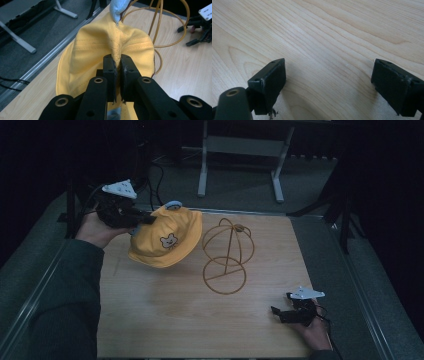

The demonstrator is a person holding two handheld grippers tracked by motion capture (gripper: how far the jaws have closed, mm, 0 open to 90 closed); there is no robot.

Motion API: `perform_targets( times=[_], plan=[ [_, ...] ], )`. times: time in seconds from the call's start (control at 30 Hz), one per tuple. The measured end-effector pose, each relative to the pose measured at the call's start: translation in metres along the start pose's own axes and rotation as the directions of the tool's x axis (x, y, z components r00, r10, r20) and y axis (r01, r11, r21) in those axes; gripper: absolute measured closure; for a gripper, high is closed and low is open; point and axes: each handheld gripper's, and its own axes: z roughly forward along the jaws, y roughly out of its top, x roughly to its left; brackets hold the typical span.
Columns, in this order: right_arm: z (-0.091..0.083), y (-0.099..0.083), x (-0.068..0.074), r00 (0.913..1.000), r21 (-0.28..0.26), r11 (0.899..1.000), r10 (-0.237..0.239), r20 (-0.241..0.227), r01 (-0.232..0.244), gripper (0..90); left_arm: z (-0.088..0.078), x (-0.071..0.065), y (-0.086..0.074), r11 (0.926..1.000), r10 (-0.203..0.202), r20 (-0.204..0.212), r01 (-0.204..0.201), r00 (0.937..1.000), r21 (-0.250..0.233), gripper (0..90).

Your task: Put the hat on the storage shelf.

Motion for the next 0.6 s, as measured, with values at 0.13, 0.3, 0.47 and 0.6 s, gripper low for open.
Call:
perform_targets(
  times=[0.13, 0.3, 0.47, 0.6],
  plan=[
    [0.0, 0.0, 0.0, 1.0, 0.0, 1.0, 0.0, 0.0, 0.0, 12.4, -0.004, 0.001, -0.001, 1.0, -0.001, 0.013, 0.001, 0.9999, -0.01, 84.1],
    [0.0, 0.0, 0.0, 1.0, 0.0, 1.0, 0.0, 0.0, 0.0, 12.4, -0.008, 0.002, -0.002, 0.9998, -0.006, 0.014, 0.006, 0.9999, -0.021, 84.1],
    [0.0, 0.0, 0.0, 1.0, 0.0, 1.0, 0.0, 0.0, 0.0, 12.4, -0.013, 0.003, 0.001, 0.9995, -0.007, 0.012, 0.007, 0.9999, -0.031, 84.1],
    [0.0, 0.0, 0.0, 1.0, 0.002, 1.0, 0.0, 0.0, 0.0, 12.4, -0.017, 0.002, 0.006, 0.9995, 0.006, 0.012, -0.005, 0.9999, -0.03, 84.2]
  ],
)
